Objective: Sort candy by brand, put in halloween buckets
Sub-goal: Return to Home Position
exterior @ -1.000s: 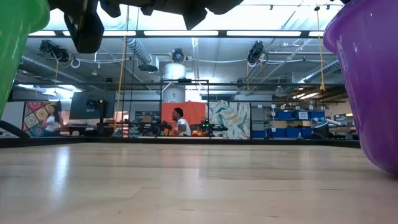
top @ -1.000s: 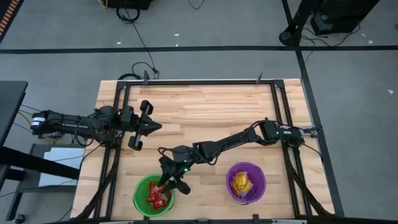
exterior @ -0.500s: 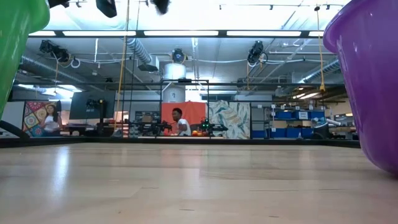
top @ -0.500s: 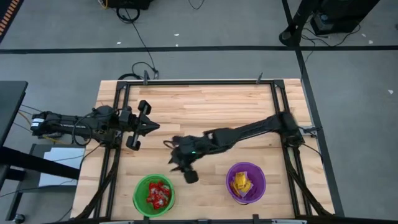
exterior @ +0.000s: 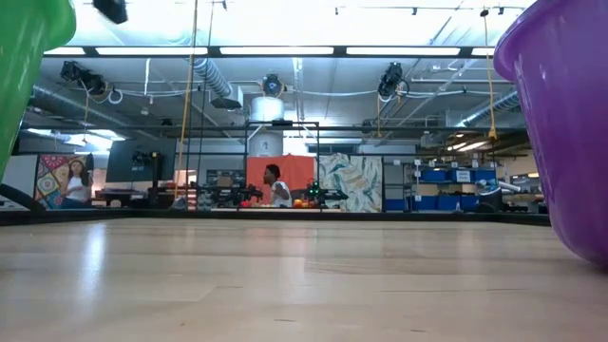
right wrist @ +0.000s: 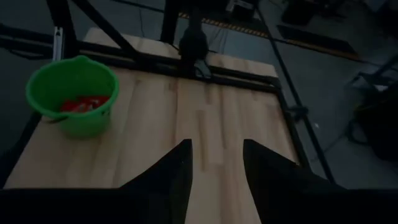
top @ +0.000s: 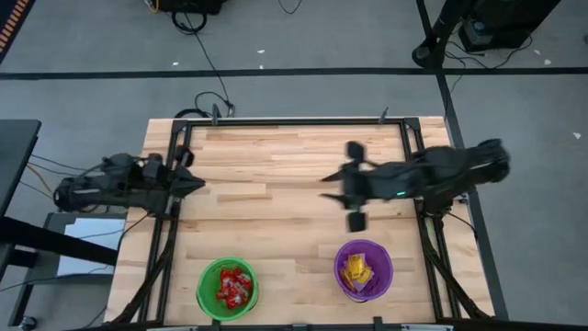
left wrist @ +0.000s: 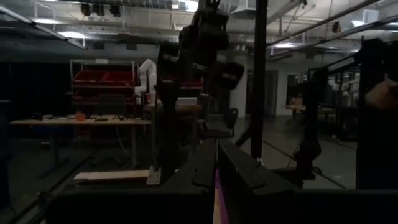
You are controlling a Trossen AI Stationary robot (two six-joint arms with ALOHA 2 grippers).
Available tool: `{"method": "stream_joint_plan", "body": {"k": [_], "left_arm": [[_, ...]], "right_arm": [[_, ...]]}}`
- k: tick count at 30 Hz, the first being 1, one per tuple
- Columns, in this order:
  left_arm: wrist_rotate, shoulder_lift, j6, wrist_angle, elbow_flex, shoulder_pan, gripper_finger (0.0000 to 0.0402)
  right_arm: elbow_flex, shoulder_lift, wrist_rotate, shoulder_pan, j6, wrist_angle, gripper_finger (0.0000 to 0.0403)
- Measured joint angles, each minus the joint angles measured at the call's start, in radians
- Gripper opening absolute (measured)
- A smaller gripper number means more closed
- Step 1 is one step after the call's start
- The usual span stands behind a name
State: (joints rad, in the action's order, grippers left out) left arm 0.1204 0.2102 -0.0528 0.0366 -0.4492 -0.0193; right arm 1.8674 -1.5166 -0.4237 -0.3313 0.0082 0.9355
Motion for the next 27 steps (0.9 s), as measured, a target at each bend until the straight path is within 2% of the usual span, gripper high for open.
{"method": "stream_joint_plan", "body": {"k": [5,10,15,21,27], "left_arm": [[-0.024,-0.155,-0.028,-0.175,0.01,0.0,0.0023],[-0.024,-0.211,-0.03,-0.297,0.01,0.0,0.0023],[-0.024,-0.207,-0.03,-0.333,0.011,0.0,0.0023],[-0.023,-0.206,-0.03,-0.384,0.011,0.0,0.0023],[-0.023,-0.206,-0.03,-0.413,0.011,0.0,0.0023]], "right_arm": [[-0.097,0.168,-0.028,-0.078,0.042,0.061,0.0154],[-0.346,0.37,0.034,-0.13,0.139,-0.023,0.0154],[-0.693,0.603,0.144,-0.173,0.153,-0.305,0.0154],[-1.098,0.886,0.15,-0.184,0.141,-0.655,0.0154],[-1.375,1.101,0.188,-0.184,0.126,-0.945,0.0154]]}}
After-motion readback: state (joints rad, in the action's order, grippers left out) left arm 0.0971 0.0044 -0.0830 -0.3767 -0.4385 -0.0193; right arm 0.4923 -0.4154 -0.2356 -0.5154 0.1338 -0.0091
